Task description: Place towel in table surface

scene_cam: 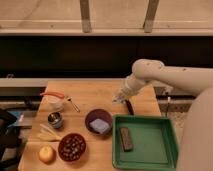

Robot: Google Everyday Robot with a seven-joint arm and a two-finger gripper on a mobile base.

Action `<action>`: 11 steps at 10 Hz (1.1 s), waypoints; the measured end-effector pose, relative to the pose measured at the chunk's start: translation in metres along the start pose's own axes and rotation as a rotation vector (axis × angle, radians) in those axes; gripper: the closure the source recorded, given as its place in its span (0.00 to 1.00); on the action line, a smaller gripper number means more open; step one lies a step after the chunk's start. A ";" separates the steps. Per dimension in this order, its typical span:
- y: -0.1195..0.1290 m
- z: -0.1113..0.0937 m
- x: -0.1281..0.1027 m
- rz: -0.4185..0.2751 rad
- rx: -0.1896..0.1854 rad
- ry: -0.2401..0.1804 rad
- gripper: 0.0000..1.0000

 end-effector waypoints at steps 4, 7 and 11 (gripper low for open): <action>0.057 0.061 -0.035 -0.095 -0.033 0.067 0.97; 0.064 0.090 -0.056 -0.098 -0.027 0.093 0.96; 0.064 0.090 -0.057 -0.098 -0.027 0.091 0.96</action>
